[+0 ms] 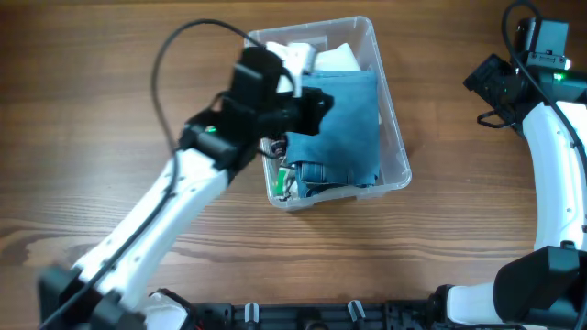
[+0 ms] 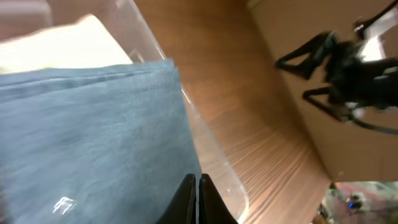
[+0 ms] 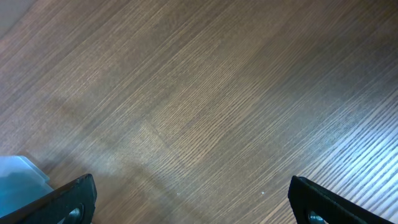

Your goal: Pack container

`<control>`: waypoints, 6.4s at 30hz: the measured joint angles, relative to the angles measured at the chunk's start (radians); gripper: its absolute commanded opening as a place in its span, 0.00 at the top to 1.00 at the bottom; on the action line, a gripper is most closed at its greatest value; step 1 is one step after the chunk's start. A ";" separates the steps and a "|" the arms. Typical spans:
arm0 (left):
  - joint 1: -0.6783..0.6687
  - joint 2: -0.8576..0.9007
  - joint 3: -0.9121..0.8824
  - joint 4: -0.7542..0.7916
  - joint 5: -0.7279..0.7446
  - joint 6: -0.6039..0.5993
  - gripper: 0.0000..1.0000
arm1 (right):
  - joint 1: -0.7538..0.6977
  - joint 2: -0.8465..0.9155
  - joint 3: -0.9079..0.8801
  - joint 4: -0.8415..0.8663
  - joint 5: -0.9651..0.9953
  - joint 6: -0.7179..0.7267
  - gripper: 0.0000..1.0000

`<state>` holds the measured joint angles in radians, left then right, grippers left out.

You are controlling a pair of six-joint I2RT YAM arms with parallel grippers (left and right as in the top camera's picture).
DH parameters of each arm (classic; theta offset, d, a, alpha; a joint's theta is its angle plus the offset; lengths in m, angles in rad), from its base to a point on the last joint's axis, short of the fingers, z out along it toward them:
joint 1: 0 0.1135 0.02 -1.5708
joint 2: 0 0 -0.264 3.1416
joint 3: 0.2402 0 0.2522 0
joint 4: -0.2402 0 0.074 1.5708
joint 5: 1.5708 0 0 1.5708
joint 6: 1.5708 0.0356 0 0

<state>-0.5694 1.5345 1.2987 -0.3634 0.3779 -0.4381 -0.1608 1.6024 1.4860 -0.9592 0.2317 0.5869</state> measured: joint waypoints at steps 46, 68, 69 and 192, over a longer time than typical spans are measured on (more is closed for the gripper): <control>-0.066 0.211 -0.003 0.224 -0.547 0.082 0.96 | 0.000 0.000 0.000 0.000 0.000 0.000 0.00; -0.064 0.193 -0.014 0.290 -0.562 0.060 0.96 | 0.000 0.000 0.000 0.003 0.000 0.000 0.00; -0.069 0.155 -0.014 0.294 -0.554 0.060 0.96 | 0.000 0.000 0.000 0.003 0.000 0.000 0.00; 0.219 0.209 -0.010 -0.224 -0.294 0.164 0.61 | 0.000 0.000 -0.001 0.003 -0.003 0.000 0.00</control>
<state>-0.3504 1.7439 1.2892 -0.5873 0.0837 -0.2745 -0.1608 1.6024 1.4853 -0.9558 0.2291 0.5869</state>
